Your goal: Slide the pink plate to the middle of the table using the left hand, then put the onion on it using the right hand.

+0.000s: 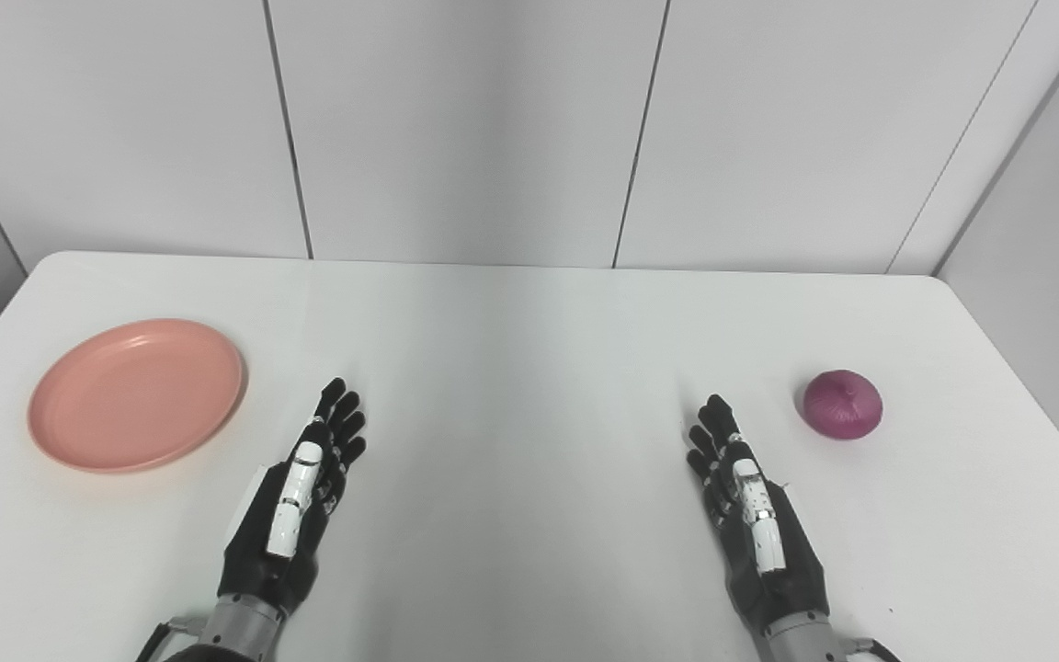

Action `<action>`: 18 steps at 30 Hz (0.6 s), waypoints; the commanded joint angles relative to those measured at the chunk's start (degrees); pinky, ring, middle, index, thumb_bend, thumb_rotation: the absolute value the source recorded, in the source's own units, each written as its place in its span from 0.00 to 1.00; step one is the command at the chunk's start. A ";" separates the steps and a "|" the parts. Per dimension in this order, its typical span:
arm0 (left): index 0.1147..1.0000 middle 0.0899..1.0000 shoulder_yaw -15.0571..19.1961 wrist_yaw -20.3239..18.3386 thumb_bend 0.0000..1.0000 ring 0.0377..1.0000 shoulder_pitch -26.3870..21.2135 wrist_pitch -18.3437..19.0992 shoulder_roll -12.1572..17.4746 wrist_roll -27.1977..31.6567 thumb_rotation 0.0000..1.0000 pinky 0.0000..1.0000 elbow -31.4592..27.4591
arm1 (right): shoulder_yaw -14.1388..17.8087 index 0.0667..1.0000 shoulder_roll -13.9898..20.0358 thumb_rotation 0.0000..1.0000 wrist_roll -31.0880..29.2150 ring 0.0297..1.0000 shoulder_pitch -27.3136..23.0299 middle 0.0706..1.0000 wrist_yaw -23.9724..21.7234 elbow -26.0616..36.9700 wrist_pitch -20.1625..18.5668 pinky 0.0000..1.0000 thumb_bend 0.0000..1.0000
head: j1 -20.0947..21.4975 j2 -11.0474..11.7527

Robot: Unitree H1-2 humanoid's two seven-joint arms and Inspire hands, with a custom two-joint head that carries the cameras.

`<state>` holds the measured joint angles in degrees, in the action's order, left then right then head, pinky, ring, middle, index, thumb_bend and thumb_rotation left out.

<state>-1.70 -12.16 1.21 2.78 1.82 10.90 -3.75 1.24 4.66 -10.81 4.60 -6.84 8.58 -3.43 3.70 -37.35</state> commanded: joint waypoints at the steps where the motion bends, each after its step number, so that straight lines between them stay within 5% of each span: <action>1: 0.99 1.00 -0.83 0.42 0.41 1.00 5.61 1.74 -0.81 -0.09 1.00 1.00 5.17 | 0.09 1.00 0.22 1.00 -0.46 1.00 2.92 1.00 -0.30 -3.20 -2.45 1.00 0.19 | -0.15 0.07; 18: 1.00 1.00 -2.72 1.04 0.43 1.00 5.15 0.65 -3.10 -2.06 1.00 1.00 6.06 | 1.71 1.00 1.72 1.00 -2.17 1.00 3.00 1.00 -0.87 -2.79 -1.57 1.00 0.16 | -10.58 0.76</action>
<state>-2.89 -11.59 1.20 2.47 0.73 9.09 -3.67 2.05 5.62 -12.52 4.80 -7.77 8.55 -3.42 -6.85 -36.65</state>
